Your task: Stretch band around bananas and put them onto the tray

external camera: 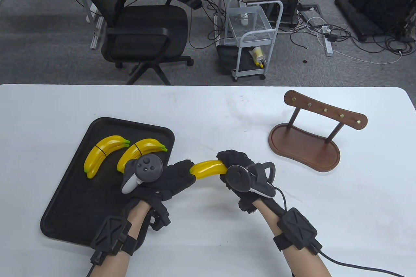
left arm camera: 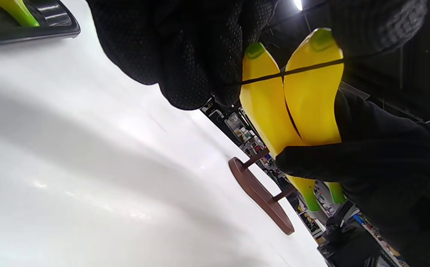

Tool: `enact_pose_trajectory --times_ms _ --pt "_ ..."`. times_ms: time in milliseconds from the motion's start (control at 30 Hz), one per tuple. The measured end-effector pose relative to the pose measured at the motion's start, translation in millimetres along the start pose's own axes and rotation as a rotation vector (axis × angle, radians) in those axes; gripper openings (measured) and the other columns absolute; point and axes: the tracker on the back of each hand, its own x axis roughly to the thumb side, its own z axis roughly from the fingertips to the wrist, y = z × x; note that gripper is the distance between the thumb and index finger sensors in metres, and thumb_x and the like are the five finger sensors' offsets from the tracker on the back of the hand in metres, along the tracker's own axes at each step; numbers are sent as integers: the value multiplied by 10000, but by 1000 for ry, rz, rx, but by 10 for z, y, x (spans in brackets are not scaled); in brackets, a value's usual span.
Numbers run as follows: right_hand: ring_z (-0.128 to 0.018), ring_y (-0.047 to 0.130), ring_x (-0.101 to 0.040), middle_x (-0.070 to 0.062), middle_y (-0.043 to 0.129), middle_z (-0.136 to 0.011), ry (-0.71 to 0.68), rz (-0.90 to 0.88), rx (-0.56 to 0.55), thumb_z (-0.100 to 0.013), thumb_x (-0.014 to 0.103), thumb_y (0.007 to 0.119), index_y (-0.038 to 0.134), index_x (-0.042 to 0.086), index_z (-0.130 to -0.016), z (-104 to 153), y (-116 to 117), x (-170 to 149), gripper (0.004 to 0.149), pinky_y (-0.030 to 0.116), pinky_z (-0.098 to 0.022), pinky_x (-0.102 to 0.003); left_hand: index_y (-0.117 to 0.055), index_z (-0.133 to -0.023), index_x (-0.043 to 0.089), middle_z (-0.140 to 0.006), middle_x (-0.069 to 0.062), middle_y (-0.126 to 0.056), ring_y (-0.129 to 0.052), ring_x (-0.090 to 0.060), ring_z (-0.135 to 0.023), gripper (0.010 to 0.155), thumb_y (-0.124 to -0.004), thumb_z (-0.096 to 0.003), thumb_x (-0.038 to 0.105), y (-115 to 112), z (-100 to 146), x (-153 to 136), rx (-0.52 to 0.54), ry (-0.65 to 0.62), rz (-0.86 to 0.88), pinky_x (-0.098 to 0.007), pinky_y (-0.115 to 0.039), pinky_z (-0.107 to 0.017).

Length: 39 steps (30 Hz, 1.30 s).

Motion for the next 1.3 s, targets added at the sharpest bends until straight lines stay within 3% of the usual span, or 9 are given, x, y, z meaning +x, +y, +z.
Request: enact_pose_trajectory --times_ms 533,1067,1300 --pt "-778 916 -356 -113 801 -959 -75 -107 -13 -388 333 999 679 139 -987 0 32 74 706 893 -532 -435 -606 -1102 22 -1027 -176 -841 -913 -389 -882 833 -612 -549 644 15 10 -11 -14 6 102 -582 -696 -707" --pt "-798 898 -353 -113 793 -974 -157 -81 -16 -394 308 993 676 140 -996 36 66 263 701 881 -554 -435 -576 -1122 9 -1071 -208 -798 -870 -434 -924 828 -639 -571 625 -13 -2 -16 -91 10 142 -606 -668 -721" --pt "-842 838 -356 -122 736 -1010 -175 -42 -30 -425 297 962 619 141 -1026 53 77 277 709 840 -590 -439 -557 -1128 34 -1093 -203 -774 -849 -430 -940 804 -680 -586 615 -16 10 -12 -47 14 166 -599 -658 -732"
